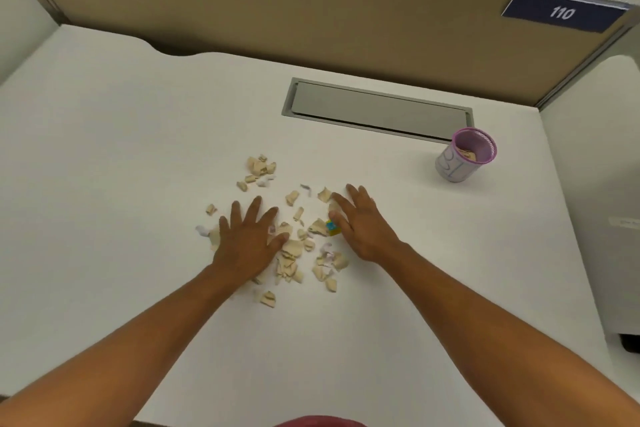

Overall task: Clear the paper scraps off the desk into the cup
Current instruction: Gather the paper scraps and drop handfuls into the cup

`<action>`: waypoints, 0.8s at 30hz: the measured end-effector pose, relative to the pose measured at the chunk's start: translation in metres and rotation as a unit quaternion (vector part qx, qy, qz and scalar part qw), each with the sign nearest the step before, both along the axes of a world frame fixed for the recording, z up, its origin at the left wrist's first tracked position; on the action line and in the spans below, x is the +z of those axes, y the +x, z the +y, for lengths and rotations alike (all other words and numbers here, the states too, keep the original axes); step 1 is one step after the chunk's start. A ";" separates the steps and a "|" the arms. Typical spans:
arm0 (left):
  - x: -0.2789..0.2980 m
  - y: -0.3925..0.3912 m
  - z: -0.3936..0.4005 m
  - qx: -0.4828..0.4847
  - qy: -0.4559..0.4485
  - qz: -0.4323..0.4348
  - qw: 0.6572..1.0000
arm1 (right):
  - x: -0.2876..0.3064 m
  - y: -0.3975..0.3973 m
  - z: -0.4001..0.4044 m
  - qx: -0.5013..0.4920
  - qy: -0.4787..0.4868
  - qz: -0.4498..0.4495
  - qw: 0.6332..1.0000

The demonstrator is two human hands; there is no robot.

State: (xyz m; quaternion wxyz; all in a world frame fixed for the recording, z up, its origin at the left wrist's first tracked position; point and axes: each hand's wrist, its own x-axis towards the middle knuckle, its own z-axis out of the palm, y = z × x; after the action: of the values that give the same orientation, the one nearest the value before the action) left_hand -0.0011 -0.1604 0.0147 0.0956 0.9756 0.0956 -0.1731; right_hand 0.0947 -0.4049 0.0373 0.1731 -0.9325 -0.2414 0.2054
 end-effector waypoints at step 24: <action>0.002 0.049 0.087 -0.226 -0.141 -0.077 0.961 | -0.011 -0.047 0.094 0.045 0.014 -0.003 0.999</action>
State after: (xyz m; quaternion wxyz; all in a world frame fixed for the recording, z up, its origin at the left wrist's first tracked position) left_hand 0.0478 -0.0731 0.0162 0.1974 0.9589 -0.1600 -0.1263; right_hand 0.0475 -0.3112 0.0259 0.1758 -0.9189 -0.2865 0.2064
